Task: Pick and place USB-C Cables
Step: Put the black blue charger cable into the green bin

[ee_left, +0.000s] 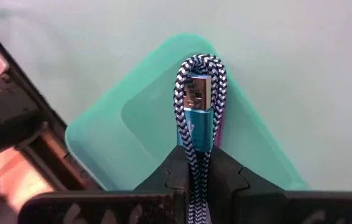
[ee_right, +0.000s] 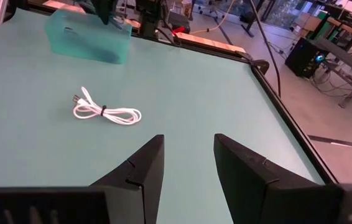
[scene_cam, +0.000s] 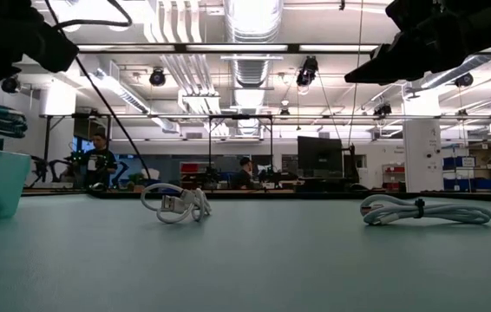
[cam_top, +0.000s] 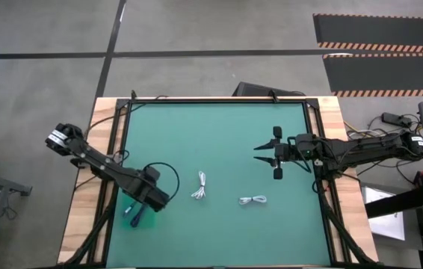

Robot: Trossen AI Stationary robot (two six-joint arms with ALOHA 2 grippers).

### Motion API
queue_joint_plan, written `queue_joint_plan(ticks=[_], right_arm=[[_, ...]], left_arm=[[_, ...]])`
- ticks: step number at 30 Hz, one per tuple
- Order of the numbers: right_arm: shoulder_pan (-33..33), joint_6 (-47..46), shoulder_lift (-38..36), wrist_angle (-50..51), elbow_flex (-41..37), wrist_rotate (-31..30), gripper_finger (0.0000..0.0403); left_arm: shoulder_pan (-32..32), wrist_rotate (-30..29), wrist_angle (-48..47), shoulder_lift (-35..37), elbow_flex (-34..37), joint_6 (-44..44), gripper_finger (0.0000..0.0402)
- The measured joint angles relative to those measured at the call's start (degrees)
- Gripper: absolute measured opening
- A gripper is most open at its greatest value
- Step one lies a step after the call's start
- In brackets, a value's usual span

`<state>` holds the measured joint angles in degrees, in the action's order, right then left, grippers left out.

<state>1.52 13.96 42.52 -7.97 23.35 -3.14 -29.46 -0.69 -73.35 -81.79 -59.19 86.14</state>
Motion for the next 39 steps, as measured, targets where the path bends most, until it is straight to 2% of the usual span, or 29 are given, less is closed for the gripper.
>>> queue_joint_plan(ticks=[7, 17, 39], right_arm=[[0.0, 0.0, 0.0, 0.0, 0.0, 0.0, 0.0132], [0.0, 0.0, 0.0, 0.0, 0.0, 0.0, 0.0132], [0.0, -0.4, 0.0, 0.1, 0.0, 0.0, 0.0132]], left_arm=[[-0.3, 0.1, 7.1, 4.9, 6.9, 3.5, 0.0011], [-0.3, 3.1, 8.0, 7.7, 9.3, 3.4, 0.0011], [-0.3, 3.1, 9.9, 3.9, 10.1, 3.6, 0.0011]])
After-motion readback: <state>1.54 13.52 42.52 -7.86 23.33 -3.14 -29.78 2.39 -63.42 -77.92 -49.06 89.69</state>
